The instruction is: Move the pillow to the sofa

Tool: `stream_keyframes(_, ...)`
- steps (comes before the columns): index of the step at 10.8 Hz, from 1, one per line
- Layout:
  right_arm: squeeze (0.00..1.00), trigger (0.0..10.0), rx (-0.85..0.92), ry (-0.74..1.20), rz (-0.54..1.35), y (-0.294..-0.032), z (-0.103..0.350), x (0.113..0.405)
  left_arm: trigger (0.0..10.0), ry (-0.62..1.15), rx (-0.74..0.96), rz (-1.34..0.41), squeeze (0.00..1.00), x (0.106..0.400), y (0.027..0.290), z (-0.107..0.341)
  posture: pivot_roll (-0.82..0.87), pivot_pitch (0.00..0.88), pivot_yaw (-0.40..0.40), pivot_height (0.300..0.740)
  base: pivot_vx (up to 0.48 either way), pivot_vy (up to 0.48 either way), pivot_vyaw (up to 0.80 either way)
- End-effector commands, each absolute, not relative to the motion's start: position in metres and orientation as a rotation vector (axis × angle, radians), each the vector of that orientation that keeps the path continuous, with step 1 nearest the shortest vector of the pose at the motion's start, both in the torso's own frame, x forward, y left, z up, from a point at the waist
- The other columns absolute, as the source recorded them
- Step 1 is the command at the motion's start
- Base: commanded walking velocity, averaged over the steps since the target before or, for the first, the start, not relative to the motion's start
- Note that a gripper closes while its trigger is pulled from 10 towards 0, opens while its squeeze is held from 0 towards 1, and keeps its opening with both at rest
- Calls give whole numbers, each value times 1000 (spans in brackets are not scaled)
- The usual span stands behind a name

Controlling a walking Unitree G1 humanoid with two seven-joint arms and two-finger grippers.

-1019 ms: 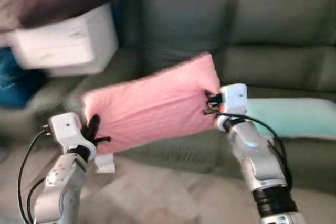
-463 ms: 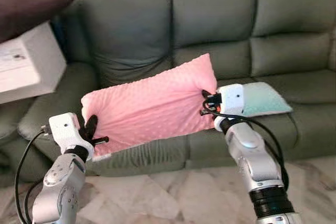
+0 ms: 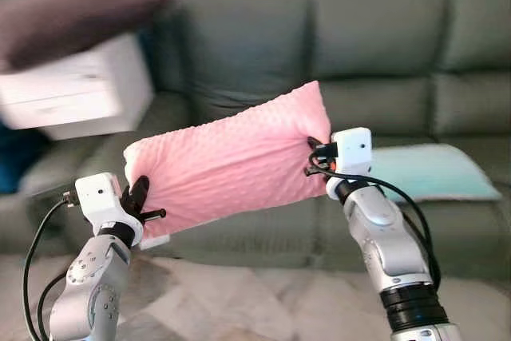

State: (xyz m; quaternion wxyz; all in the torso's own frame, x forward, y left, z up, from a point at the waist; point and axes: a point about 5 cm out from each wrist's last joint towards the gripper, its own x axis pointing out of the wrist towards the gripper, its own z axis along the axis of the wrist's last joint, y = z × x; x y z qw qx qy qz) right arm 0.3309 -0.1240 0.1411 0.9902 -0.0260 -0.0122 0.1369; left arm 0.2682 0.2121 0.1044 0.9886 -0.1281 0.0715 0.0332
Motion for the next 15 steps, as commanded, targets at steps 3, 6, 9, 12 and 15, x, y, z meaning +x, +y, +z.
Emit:
stream_keyframes(3,0,10000,-55,-66,262,-123,151,333,10000,117,-226,95,0,267,221,110,-214,0,94,740,0,480,0)
stream_keyframes(6,0,10000,-58,-65,259,-123,150,333,10000,105,-220,83,0,268,218,111,-212,0,93,740,0,319,0)
stream_keyframes(9,0,10000,-65,-65,252,-125,150,334,10000,75,-199,85,0,271,216,115,-214,0,93,740,0,0,0)
stream_keyframes(12,0,10000,-69,-57,241,-127,150,334,10000,57,-185,68,0,271,215,115,-218,0,90,740,0,0,-267)
stream_keyframes(15,0,10000,-74,-58,244,-127,150,334,10000,62,-184,57,0,272,213,113,-219,0,90,740,0,0,-800)
